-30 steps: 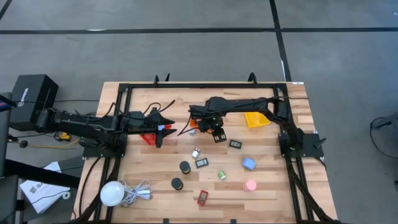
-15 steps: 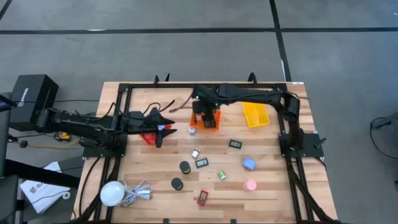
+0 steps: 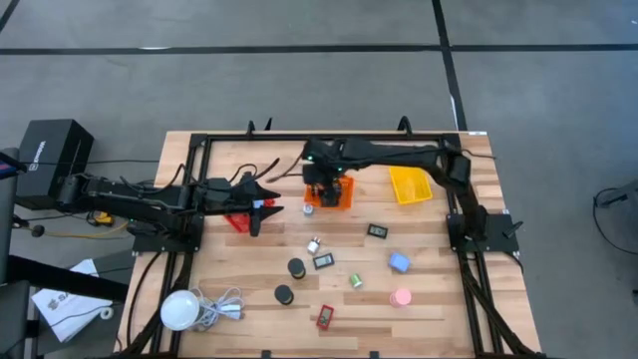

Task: Pick & Place Office items
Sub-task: Adjust the black hourglass in the orange basket

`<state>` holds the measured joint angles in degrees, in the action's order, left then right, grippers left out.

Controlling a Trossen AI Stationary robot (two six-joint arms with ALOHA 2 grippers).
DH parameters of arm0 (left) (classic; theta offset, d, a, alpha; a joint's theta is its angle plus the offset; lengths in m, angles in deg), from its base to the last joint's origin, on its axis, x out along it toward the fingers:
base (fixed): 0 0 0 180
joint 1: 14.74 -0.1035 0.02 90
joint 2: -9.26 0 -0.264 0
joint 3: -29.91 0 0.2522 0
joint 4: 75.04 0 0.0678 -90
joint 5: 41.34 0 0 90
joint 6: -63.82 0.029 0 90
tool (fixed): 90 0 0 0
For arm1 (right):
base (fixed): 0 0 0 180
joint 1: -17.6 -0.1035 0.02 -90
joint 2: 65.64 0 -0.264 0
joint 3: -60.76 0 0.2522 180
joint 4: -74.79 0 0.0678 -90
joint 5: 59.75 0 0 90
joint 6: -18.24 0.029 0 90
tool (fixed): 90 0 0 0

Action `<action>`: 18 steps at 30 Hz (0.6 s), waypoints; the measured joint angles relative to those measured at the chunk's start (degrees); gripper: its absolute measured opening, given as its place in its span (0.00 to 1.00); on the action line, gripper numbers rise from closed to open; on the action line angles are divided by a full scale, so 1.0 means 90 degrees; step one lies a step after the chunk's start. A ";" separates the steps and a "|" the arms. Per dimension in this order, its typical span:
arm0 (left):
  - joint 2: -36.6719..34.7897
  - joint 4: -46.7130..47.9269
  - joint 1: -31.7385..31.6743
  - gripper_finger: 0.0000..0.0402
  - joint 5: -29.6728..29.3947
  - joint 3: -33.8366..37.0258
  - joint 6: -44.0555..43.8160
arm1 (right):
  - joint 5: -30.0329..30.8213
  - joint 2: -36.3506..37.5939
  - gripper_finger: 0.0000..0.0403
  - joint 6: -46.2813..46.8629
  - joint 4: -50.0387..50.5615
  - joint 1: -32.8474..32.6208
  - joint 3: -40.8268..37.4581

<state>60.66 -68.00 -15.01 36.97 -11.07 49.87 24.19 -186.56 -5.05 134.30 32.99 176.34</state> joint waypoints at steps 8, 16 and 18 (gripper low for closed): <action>0.0000 0.0023 0.0048 0.48 0.0015 0.0000 0.0000 | 0.0741 -0.0360 0.59 0.0240 -0.0235 -0.0084 0.0011; 0.0000 0.0016 0.0079 0.48 0.0070 0.0000 0.0000 | 0.0825 -0.0362 0.58 0.0271 -0.0162 -0.0019 0.0013; 0.0000 0.0005 0.0083 0.48 0.0072 0.0000 0.0000 | 0.0822 -0.0363 0.58 0.0359 -0.0171 -0.0032 0.0013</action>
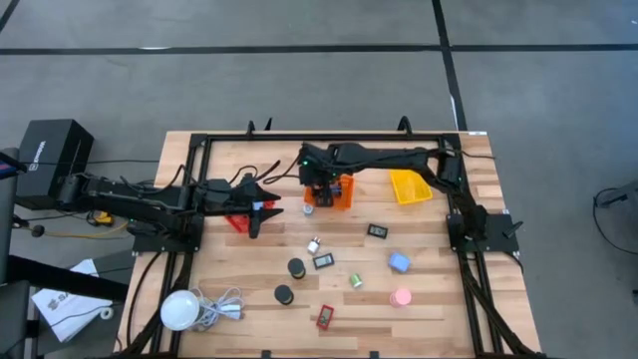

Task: Pick & Place Office items
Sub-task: Adjust the black hourglass in the orange basket

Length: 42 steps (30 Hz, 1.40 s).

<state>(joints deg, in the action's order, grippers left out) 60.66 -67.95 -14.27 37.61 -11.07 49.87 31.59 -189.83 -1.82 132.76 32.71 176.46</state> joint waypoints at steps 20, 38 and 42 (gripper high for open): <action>0.0000 -0.0032 0.0000 0.48 0.0055 0.0000 0.0000 | 0.0188 -0.0795 0.57 -0.0153 -0.0072 -0.0172 0.0015; 0.0000 -0.0032 0.0002 0.48 0.0053 0.0000 0.0002 | 0.0176 -0.0657 0.51 -0.0102 0.0485 -0.0120 0.0390; 0.0000 -0.0032 0.0002 0.48 0.0053 0.0000 0.0000 | 0.0176 -0.0671 0.48 -0.0101 0.0998 -0.0120 0.0705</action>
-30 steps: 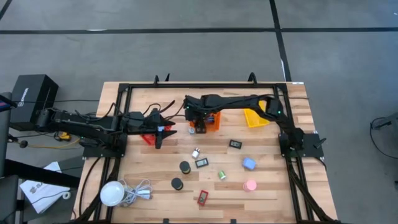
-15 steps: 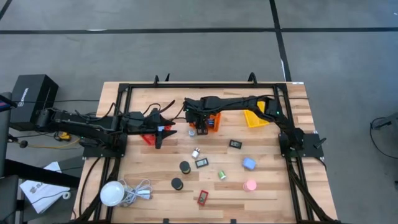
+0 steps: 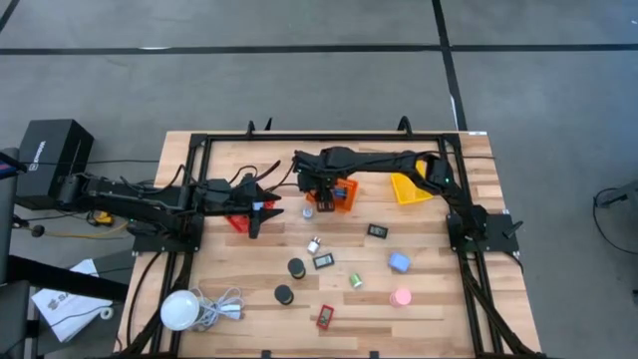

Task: Pick & Place Office items
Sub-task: Adjust the black hourglass in the orange basket

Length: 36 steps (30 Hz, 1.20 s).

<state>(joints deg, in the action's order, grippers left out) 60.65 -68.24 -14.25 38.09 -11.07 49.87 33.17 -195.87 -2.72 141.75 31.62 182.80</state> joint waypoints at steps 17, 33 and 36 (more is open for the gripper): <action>0.0000 -0.0003 -0.0001 0.48 -0.0002 0.0000 0.0001 | -0.0180 0.0643 0.48 -0.0011 0.1729 0.0092 0.0461; -0.0001 -0.0034 -0.0002 0.48 -0.0007 0.0000 0.0001 | -0.0971 0.1238 0.48 0.0332 0.0858 0.0303 0.0132; -0.0001 -0.0044 -0.0001 0.48 -0.0005 0.0000 0.0002 | -0.0988 0.1223 0.48 0.0334 0.0667 0.0289 -0.0187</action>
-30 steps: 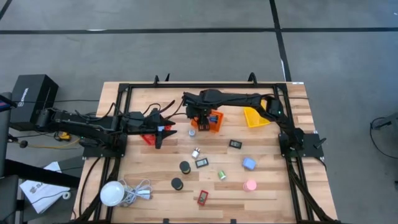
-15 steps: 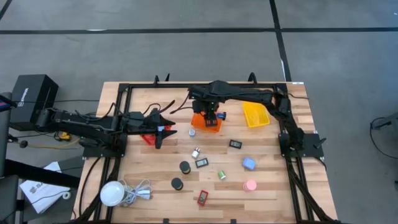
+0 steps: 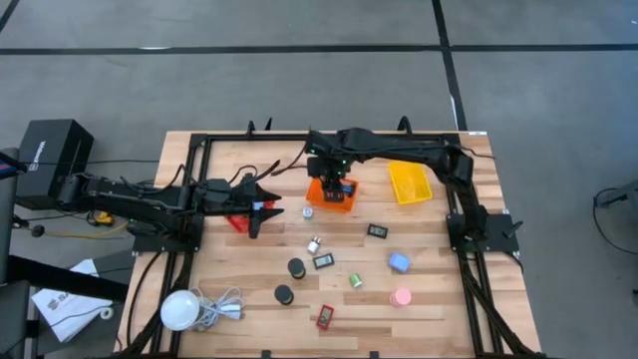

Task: Pick & Place Office items
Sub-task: Adjust the black hourglass in the orange basket

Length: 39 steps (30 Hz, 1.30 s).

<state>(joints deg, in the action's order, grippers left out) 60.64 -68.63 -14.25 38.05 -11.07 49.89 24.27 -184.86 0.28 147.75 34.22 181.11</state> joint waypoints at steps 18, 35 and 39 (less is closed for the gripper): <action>0.0000 -0.0058 -0.0002 0.48 0.0000 0.0000 0.0002 | -0.0019 0.0276 0.52 -0.0276 -0.0451 0.0047 -0.0248; 0.0002 -0.0097 -0.0002 0.48 -0.0001 0.0000 0.0002 | -0.1067 0.1846 0.52 -0.0483 -0.0815 0.0185 -0.0816; 0.0001 -0.0100 -0.0002 0.48 0.0000 0.0000 0.0002 | -0.1074 0.2064 0.48 -0.0356 -0.1140 0.0225 -0.1510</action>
<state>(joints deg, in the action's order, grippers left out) 60.66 -69.53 -14.27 38.05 -11.07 49.91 14.61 -166.29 -2.92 137.49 36.25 167.53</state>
